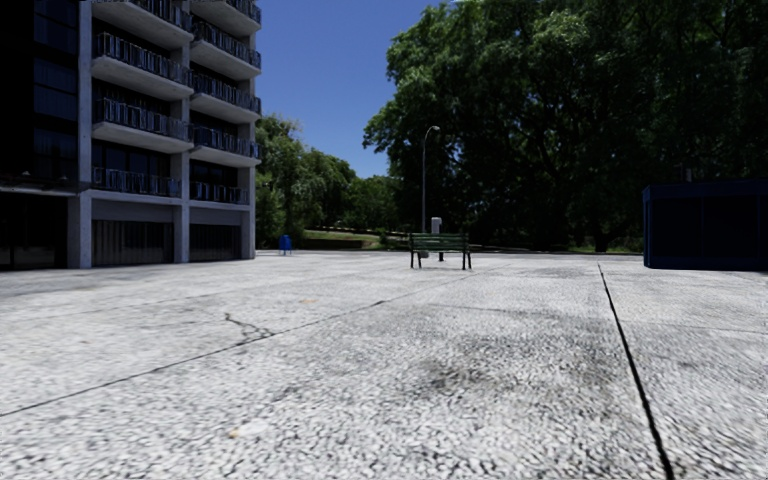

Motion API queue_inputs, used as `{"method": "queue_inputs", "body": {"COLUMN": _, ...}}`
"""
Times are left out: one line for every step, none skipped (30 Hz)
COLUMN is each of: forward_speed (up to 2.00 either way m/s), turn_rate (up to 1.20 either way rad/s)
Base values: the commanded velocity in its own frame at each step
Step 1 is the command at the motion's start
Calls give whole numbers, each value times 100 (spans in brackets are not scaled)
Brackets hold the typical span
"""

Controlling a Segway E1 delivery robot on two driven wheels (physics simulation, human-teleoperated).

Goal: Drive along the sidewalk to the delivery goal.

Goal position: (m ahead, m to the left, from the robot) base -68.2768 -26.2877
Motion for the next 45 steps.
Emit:
{"method": "queue_inputs", "body": {"forward_speed": 200, "turn_rate": -39}}
{"method": "queue_inputs", "body": {"forward_speed": 200, "turn_rate": -40}}
{"method": "queue_inputs", "body": {"forward_speed": 200, "turn_rate": -42}}
{"method": "queue_inputs", "body": {"forward_speed": 200, "turn_rate": -42}}
{"method": "queue_inputs", "body": {"forward_speed": 200, "turn_rate": -42}}
{"method": "queue_inputs", "body": {"forward_speed": 200, "turn_rate": -43}}
{"method": "queue_inputs", "body": {"forward_speed": 200, "turn_rate": -43}}
{"method": "queue_inputs", "body": {"forward_speed": 200, "turn_rate": -43}}
{"method": "queue_inputs", "body": {"forward_speed": 200, "turn_rate": -43}}
{"method": "queue_inputs", "body": {"forward_speed": 200, "turn_rate": -43}}
{"method": "queue_inputs", "body": {"forward_speed": 200, "turn_rate": -43}}
{"method": "queue_inputs", "body": {"forward_speed": 200, "turn_rate": -43}}
{"method": "queue_inputs", "body": {"forward_speed": 200, "turn_rate": -43}}
{"method": "queue_inputs", "body": {"forward_speed": 200, "turn_rate": -44}}
{"method": "queue_inputs", "body": {"forward_speed": 200, "turn_rate": -44}}
{"method": "queue_inputs", "body": {"forward_speed": 200, "turn_rate": -45}}
{"method": "queue_inputs", "body": {"forward_speed": 200, "turn_rate": -45}}
{"method": "queue_inputs", "body": {"forward_speed": 200, "turn_rate": -45}}
{"method": "queue_inputs", "body": {"forward_speed": 200, "turn_rate": -45}}
{"method": "queue_inputs", "body": {"forward_speed": 200, "turn_rate": -45}}
{"method": "queue_inputs", "body": {"forward_speed": 200, "turn_rate": -45}}
{"method": "queue_inputs", "body": {"forward_speed": 200, "turn_rate": -47}}
{"method": "queue_inputs", "body": {"forward_speed": 200, "turn_rate": -50}}
{"method": "queue_inputs", "body": {"forward_speed": 200, "turn_rate": -50}}
{"method": "queue_inputs", "body": {"forward_speed": 200, "turn_rate": -52}}
{"method": "queue_inputs", "body": {"forward_speed": 200, "turn_rate": -53}}
{"method": "queue_inputs", "body": {"forward_speed": 200, "turn_rate": -53}}
{"method": "queue_inputs", "body": {"forward_speed": 200, "turn_rate": -53}}
{"method": "queue_inputs", "body": {"forward_speed": 200, "turn_rate": -53}}
{"method": "queue_inputs", "body": {"forward_speed": 200, "turn_rate": -53}}
{"method": "queue_inputs", "body": {"forward_speed": 200, "turn_rate": -53}}
{"method": "queue_inputs", "body": {"forward_speed": 200, "turn_rate": -53}}
{"method": "queue_inputs", "body": {"forward_speed": 200, "turn_rate": -53}}
{"method": "queue_inputs", "body": {"forward_speed": 200, "turn_rate": -53}}
{"method": "queue_inputs", "body": {"forward_speed": 200, "turn_rate": -53}}
{"method": "queue_inputs", "body": {"forward_speed": 200, "turn_rate": -53}}
{"method": "queue_inputs", "body": {"forward_speed": 200, "turn_rate": -53}}
{"method": "queue_inputs", "body": {"forward_speed": 200, "turn_rate": -53}}
{"method": "queue_inputs", "body": {"forward_speed": 200, "turn_rate": -53}}
{"method": "queue_inputs", "body": {"forward_speed": 200, "turn_rate": -53}}
{"method": "queue_inputs", "body": {"forward_speed": 200, "turn_rate": -53}}
{"method": "queue_inputs", "body": {"forward_speed": 200, "turn_rate": -53}}
{"method": "queue_inputs", "body": {"forward_speed": 200, "turn_rate": -53}}
{"method": "queue_inputs", "body": {"forward_speed": 200, "turn_rate": -53}}
{"method": "queue_inputs", "body": {"forward_speed": 200, "turn_rate": -53}}
